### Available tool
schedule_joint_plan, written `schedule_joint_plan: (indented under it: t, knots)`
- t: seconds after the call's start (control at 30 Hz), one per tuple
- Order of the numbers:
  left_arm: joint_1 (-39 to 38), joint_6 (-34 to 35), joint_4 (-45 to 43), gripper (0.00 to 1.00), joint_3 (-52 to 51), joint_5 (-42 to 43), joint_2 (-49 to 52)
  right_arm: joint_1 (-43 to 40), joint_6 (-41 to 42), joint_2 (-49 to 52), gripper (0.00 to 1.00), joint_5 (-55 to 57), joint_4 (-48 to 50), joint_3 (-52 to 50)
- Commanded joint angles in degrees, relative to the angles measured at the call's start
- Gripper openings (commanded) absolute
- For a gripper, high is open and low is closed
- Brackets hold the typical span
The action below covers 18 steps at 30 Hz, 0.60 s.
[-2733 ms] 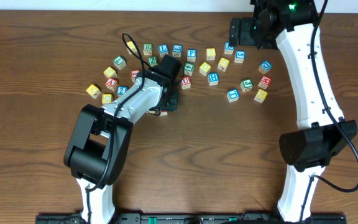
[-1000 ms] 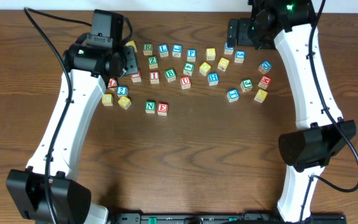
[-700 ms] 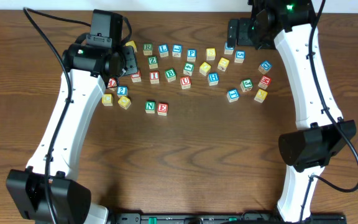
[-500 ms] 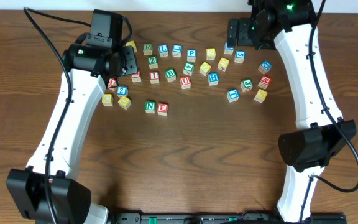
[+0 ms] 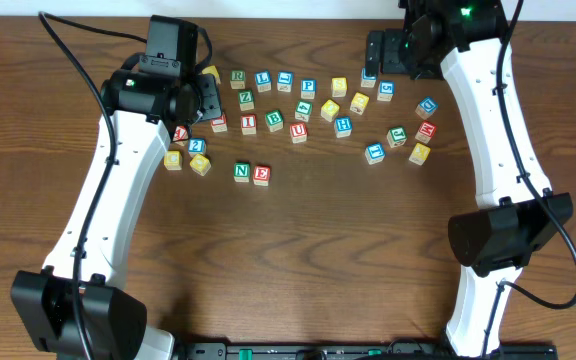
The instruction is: Spell out NEURIPS
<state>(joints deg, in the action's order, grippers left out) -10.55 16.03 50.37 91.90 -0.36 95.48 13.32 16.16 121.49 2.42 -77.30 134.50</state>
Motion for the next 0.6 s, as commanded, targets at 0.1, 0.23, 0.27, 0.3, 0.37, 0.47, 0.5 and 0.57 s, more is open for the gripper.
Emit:
schedule_joint_plan:
  t: [0.1,0.23,0.27,0.3,0.37,0.47,0.5,0.57]
  knots:
    - [0.2,-0.8,-0.6,0.37,0.2,-0.7,0.8,0.3,0.5,0.4,0.99,0.7,-0.1,0.0]
    - [0.2,-0.7,-1.0,0.37,0.2,-0.7,0.8,0.3,0.5,0.4,0.99,0.7,-0.1,0.0]
    - [0.2,-0.7,-1.0,0.37,0.2,-0.7,0.8,0.3,0.5,0.4,0.99,0.7,-0.1,0.0]
    - [0.2,-0.7,-0.9,0.37,0.2,-0.7,0.8,0.3,0.5,0.4,0.99,0.7,-0.1,0.0]
    - [0.2,-0.7,-0.9,0.37,0.2,-0.7,0.8,0.3,0.5,0.4,0.99,0.7,-0.1,0.0]
    - [0.2,-0.7,-1.0,0.37,0.2,-0.7,0.8,0.3,0.5,0.4,0.99,0.7,-0.1,0.0]
    - [0.2,-0.7,-1.2,0.37,0.2,-0.7,0.8,0.3,0.5,0.4,0.99,0.7,-0.1,0.0]
    - [0.2,-0.7,-1.4,0.37,0.2,-0.7,0.8,0.3,0.5,0.4,0.99,0.7,-0.1,0.0]
